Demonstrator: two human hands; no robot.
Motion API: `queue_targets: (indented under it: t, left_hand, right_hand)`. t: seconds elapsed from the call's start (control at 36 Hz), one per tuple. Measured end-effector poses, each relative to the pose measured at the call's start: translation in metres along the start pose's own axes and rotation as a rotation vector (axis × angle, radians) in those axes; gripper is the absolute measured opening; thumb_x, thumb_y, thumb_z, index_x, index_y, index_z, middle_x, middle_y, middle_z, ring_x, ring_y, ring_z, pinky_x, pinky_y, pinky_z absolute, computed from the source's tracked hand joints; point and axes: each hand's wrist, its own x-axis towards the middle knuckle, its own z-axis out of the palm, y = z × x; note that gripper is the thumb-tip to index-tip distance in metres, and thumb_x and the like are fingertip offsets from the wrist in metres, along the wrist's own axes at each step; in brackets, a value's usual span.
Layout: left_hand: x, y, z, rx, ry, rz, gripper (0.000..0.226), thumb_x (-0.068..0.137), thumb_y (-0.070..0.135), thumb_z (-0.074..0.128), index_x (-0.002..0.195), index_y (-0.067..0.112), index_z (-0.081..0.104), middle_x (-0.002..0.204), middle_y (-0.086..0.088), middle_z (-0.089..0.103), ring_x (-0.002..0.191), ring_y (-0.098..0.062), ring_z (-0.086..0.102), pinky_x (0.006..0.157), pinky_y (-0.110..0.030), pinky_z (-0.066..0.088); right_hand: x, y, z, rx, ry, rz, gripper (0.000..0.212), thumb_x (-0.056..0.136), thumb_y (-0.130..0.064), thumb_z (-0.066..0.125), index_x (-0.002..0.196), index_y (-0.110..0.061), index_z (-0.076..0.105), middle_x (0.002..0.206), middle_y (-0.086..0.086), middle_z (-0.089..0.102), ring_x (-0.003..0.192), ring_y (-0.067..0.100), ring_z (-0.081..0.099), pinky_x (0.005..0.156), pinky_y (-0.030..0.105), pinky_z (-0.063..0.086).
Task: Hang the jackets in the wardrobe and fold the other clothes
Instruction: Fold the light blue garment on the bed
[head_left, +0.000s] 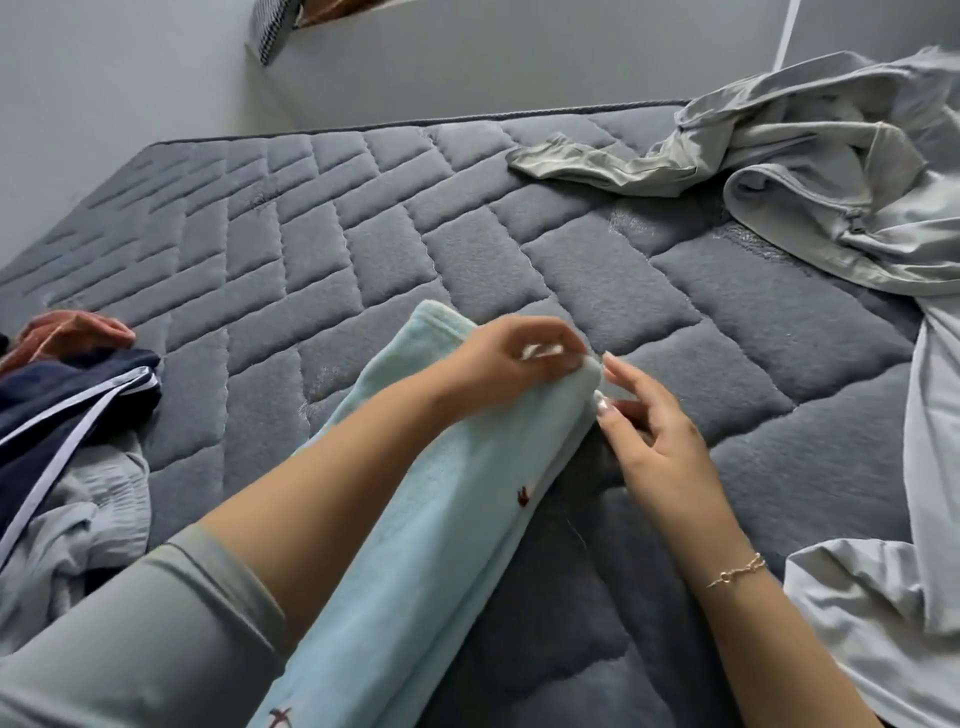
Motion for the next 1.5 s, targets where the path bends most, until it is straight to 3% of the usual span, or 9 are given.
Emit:
queue_targets:
  t: [0.14,0.28,0.5,0.69,0.83,1.03,1.25,1.36,1.5]
  left_hand:
    - [-0.005,-0.006,0.005,0.501,0.114,-0.098,0.026,0.092,0.037,0.060,0.115,0.024,0.061,0.126,0.009,0.058,0.121,-0.013,0.049,0.110,-0.040,0.024]
    - [-0.059,-0.016,-0.007,0.414,0.609,0.028,0.032,0.092,0.036,0.056,0.119,0.020,0.058,0.125,0.007,0.059,0.119,-0.014,0.051,0.102,-0.034,0.032]
    - [-0.126,-0.065,0.033,0.521,0.253,-0.342,0.053,0.101,0.045,0.034,0.150,0.038,0.017,0.162,0.007,0.002,0.148,-0.008,-0.001,0.119,-0.035,-0.008]
    - [-0.190,-0.031,0.006,0.277,0.183,-0.459,0.049,0.102,0.035,0.041,0.149,0.033,0.028,0.161,0.007,0.013,0.147,-0.006,0.009,0.121,-0.035,0.005]
    - [-0.293,-0.016,-0.016,0.195,0.270,-0.653,0.046,0.101,0.038,0.041,0.146,0.034,0.034,0.156,0.014,0.023,0.142,0.002,0.017,0.104,-0.006,0.009]
    - [-0.403,-0.009,0.006,0.226,0.355,-0.817,0.044,0.101,0.026,0.046,0.144,0.021,0.040,0.156,0.004,0.028,0.142,-0.008,0.026,0.115,-0.021,0.018]
    - [-0.517,-0.013,0.060,0.314,0.389,-0.925,0.050,0.100,0.038,0.044,0.148,0.037,0.028,0.160,0.013,0.009,0.147,-0.008,0.007,0.117,-0.028,0.004]
    - [-0.560,-0.010,0.072,0.252,0.735,-0.972,0.039,0.095,0.021,0.058,0.134,0.019,0.054,0.148,-0.002,0.041,0.139,-0.020,0.033,0.114,-0.031,0.022]
    - [-0.619,0.000,0.072,-0.172,1.345,-1.138,0.009,0.091,0.008,0.062,0.093,0.017,0.066,0.096,0.002,0.062,0.099,-0.022,0.061,0.086,-0.027,0.044]
  right_hand:
    - [-0.001,-0.002,0.001,-0.067,0.003,-0.048,0.028,0.095,-0.011,0.056,0.120,-0.022,0.057,0.118,-0.006,0.054,0.097,-0.009,0.056,0.078,0.003,0.043]
    - [-0.009,-0.010,0.006,-0.356,0.111,-0.395,0.038,0.092,-0.009,0.056,0.129,-0.008,0.056,0.134,0.006,0.052,0.126,0.020,0.048,0.108,0.035,0.038]
    - [-0.026,0.008,0.031,-1.026,-0.360,-0.296,0.063,0.098,-0.053,0.017,0.154,-0.025,0.014,0.162,-0.007,0.000,0.138,-0.003,-0.021,0.116,0.037,-0.016]
    - [-0.050,-0.005,0.056,-0.896,-0.388,-0.416,0.051,0.099,-0.034,0.042,0.145,-0.011,0.040,0.156,0.002,0.031,0.148,0.014,0.013,0.118,0.038,-0.008]
    - [-0.089,-0.014,0.086,-0.776,-0.592,-0.589,0.039,0.097,-0.029,0.051,0.132,-0.012,0.056,0.148,0.003,0.044,0.144,0.017,0.028,0.118,0.033,-0.001]
    - [-0.169,-0.016,0.123,-0.770,-0.837,-0.859,0.041,0.093,-0.033,0.060,0.129,-0.013,0.060,0.139,0.005,0.054,0.132,0.023,0.048,0.112,0.045,0.023]
    - [-0.246,-0.003,0.145,-0.902,-0.964,-0.949,0.060,0.096,-0.040,0.051,0.147,-0.012,0.037,0.155,0.001,0.029,0.145,0.022,0.022,0.118,0.045,0.013]
    - [-0.288,-0.004,0.168,-0.818,-0.955,-0.797,0.053,0.104,-0.036,0.028,0.153,-0.019,0.018,0.160,-0.007,0.005,0.148,0.010,-0.005,0.116,0.030,-0.018]
    - [-0.356,-0.027,0.204,-0.375,-0.928,-0.492,0.029,0.097,-0.011,0.052,0.124,-0.013,0.062,0.136,-0.005,0.054,0.131,0.008,0.045,0.113,0.020,0.025]
